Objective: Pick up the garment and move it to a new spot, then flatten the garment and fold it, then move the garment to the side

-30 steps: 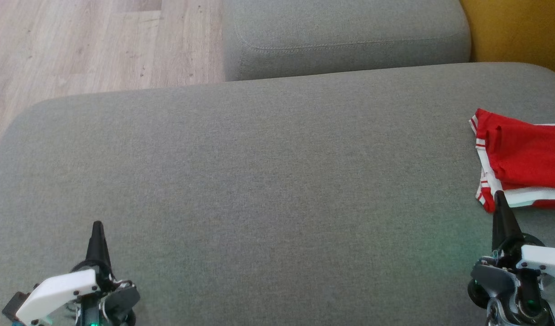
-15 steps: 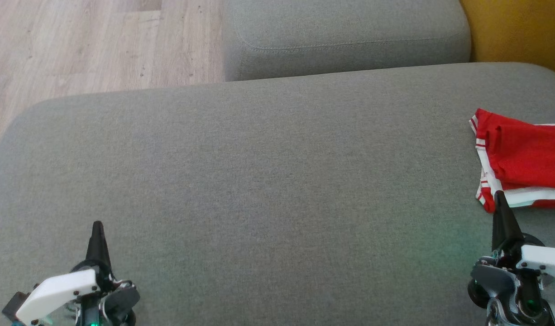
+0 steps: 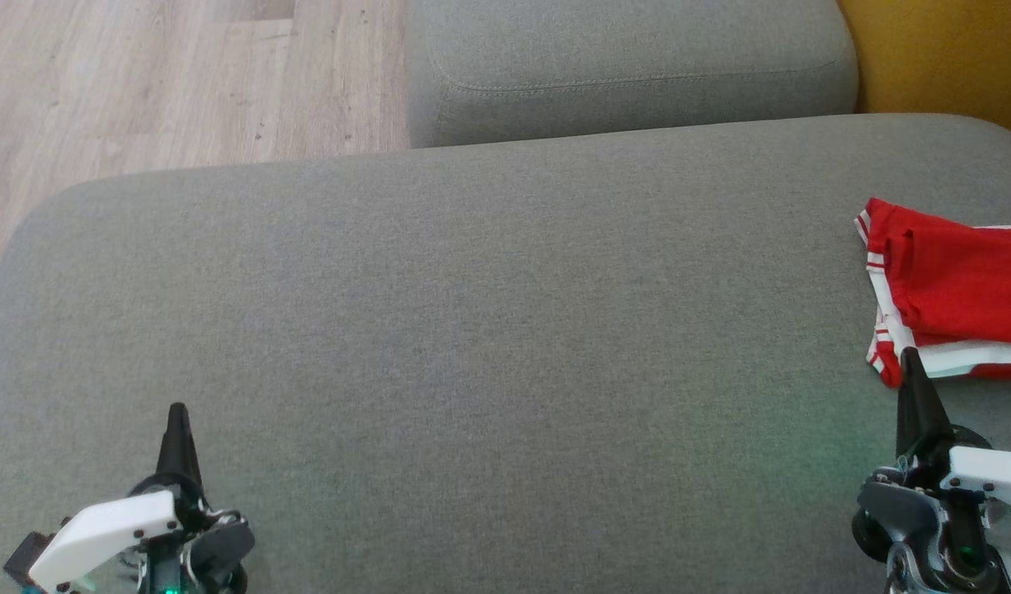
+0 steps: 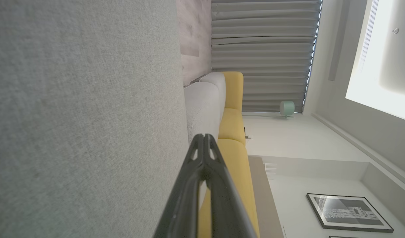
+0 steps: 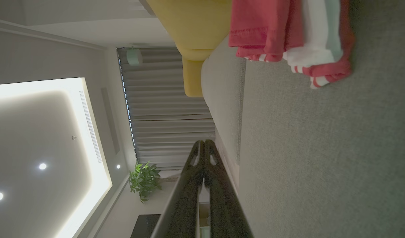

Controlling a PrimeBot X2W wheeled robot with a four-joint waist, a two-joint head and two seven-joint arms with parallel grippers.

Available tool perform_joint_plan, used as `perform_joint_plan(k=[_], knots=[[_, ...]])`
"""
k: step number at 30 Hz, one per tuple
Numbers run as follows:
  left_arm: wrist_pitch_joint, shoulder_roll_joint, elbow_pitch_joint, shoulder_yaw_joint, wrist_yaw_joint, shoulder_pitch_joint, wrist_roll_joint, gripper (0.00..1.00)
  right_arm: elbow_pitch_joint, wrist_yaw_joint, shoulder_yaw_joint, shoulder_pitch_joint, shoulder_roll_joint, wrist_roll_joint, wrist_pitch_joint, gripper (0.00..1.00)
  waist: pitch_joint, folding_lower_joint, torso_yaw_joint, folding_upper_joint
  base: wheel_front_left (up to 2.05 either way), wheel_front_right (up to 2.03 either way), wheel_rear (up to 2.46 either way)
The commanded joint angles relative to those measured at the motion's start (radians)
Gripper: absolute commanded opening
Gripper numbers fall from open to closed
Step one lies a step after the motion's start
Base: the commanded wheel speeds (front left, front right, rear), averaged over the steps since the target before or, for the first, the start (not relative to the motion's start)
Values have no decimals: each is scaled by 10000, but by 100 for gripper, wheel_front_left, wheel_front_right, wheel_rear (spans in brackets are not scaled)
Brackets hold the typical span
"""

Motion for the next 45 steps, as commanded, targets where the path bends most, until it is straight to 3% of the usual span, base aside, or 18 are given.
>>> perform_joint_plan(k=[1, 45], knots=[[40, 39, -278, 345, -69, -519, 103, 0, -312, -7, 200, -552, -51, -37, 68, 0, 0, 0, 0, 0, 0, 0, 0], [35, 39, -278, 339, -69, -518, 97, 0, -312, -7, 207, -551, -51, -31, 63, 0, 0, 0, 0, 0, 0, 0, 0]])
